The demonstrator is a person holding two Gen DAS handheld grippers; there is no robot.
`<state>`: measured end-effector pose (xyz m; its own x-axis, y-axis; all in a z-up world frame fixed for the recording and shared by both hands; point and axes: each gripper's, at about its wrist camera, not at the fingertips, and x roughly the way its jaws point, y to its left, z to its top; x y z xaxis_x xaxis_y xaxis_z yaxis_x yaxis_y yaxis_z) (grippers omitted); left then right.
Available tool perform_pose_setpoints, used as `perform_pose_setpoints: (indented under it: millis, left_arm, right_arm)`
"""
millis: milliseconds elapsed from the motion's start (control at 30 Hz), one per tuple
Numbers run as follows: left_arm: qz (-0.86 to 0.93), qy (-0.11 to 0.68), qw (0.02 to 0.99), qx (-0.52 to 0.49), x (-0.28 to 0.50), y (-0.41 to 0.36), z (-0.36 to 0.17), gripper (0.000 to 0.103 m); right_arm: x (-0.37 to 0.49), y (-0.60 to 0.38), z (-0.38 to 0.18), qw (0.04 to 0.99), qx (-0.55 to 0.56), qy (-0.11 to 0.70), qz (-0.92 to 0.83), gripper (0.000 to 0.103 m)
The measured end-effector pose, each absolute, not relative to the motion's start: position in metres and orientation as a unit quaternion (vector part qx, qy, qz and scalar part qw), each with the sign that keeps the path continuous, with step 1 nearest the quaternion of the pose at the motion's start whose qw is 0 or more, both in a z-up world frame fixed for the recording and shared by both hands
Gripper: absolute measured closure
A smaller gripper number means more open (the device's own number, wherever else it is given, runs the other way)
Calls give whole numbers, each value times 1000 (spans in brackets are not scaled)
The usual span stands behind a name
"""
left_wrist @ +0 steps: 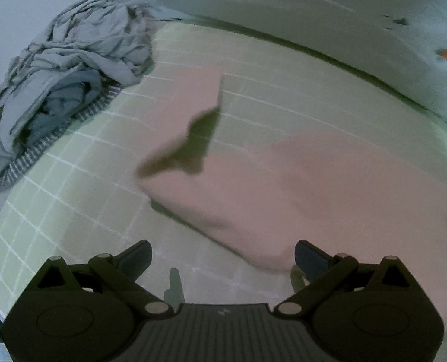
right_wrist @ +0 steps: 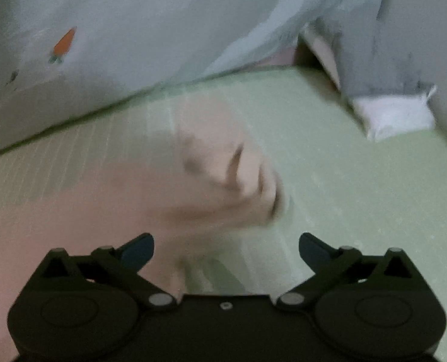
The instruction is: Fold clothes
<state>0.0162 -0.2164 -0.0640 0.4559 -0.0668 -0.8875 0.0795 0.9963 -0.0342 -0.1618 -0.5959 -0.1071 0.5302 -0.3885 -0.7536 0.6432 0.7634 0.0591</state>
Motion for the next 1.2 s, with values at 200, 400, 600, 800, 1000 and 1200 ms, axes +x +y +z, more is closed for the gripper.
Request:
perform_pose_setpoints:
  millis: [200,400,600,800,1000,1200]
  left_arm:
    - [-65,515,855,-6,-16,-219,-61,3]
    - [-129,501,855,-25,-45,-238,-50,15]
    - [-177,502,846,-5,-50,-268,-58,53]
    - [-194,497,846,-8,-50,-271,-58,95]
    - [-232,422,875,-45,-54,-235,23,95]
    - [-196,404,893,-32,-10,-244,12,88]
  right_arm:
    - [-194,-564,-120,861,159,403,-267,0]
    - [-203,-547,-127,867,160,423,-208,1]
    - [-192,-547,-134,870,182,427,-165,51]
    - [-196,-546,-121,890,172,399,-140,96]
    - [-228,-538,-35,926,148,327,-121,97]
    - [-198,-548,5,946,141,271,-110,93]
